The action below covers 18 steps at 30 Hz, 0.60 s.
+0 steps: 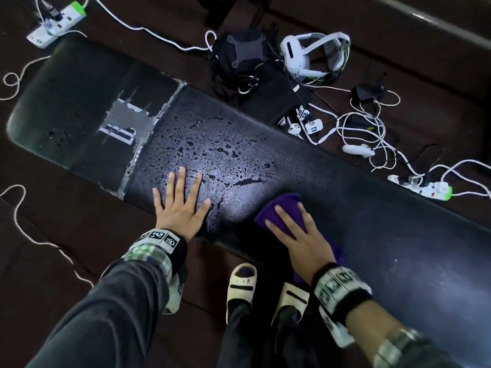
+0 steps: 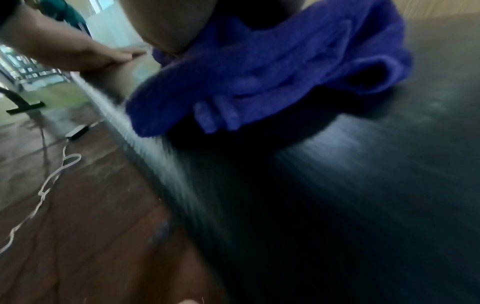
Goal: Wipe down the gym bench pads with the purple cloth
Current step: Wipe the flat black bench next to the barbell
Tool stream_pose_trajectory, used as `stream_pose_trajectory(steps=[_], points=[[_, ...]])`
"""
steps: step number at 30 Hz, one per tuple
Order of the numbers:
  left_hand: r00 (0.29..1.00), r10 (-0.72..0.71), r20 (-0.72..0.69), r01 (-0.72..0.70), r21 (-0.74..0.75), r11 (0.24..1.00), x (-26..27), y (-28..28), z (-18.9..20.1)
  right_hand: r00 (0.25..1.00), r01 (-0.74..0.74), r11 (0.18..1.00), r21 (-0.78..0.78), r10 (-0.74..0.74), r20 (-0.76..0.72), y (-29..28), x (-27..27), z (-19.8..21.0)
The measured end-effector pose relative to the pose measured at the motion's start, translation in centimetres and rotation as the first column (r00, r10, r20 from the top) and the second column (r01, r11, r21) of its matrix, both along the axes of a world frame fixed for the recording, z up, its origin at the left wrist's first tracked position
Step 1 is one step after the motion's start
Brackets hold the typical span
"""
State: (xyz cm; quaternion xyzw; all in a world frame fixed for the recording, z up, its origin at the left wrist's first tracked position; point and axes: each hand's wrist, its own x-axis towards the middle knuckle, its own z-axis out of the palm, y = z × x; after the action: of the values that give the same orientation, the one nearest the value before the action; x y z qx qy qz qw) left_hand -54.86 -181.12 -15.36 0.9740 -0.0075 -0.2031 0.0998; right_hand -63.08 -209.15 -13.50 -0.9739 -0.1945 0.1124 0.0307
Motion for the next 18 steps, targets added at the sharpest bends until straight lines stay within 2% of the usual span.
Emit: stream_pose_trajectory(steps=[3, 6, 10, 12, 14, 16, 18], points=[[1.000, -0.005, 0.018, 0.005, 0.003, 1.000, 0.0, 0.1, 0.0, 1.000, -0.005, 0.999, 0.043, 0.005, -0.007, 4.7, 3.1, 0.1], [1.000, 0.000, 0.029, 0.000, -0.003, 1.000, -0.2, 0.1, -0.2, 0.983, -0.181, 0.982, 0.051, 0.183, -0.034, 7.4, 2.2, -0.2], [0.998, 0.012, 0.058, -0.012, -0.012, 1.000, -0.2, 0.1, -0.2, 0.909, -0.415, 0.910, 0.030, 0.415, -0.026, 4.9, -1.0, -0.8], [0.998, 0.011, 0.065, -0.009, -0.028, 1.000, -0.3, 0.2, -0.2, 0.884, -0.466, 0.885, 0.018, 0.466, -0.029, 2.5, -2.6, -1.1], [0.995, 0.017, 0.100, -0.012, -0.044, 0.999, -0.3, 0.4, -0.1, 0.904, -0.421, 0.907, 0.022, 0.422, -0.073, 0.2, -3.0, -1.1], [0.989, 0.025, 0.147, -0.017, -0.056, 0.998, 0.0, 0.5, 0.2, 0.958, -0.280, 0.957, 0.070, 0.284, -0.042, -1.2, -1.9, -0.8], [0.986, 0.029, 0.166, -0.022, -0.046, 0.999, 0.7, 0.5, 0.5, 0.994, -0.103, 0.978, 0.181, 0.107, -0.010, -1.6, 0.0, -0.3]])
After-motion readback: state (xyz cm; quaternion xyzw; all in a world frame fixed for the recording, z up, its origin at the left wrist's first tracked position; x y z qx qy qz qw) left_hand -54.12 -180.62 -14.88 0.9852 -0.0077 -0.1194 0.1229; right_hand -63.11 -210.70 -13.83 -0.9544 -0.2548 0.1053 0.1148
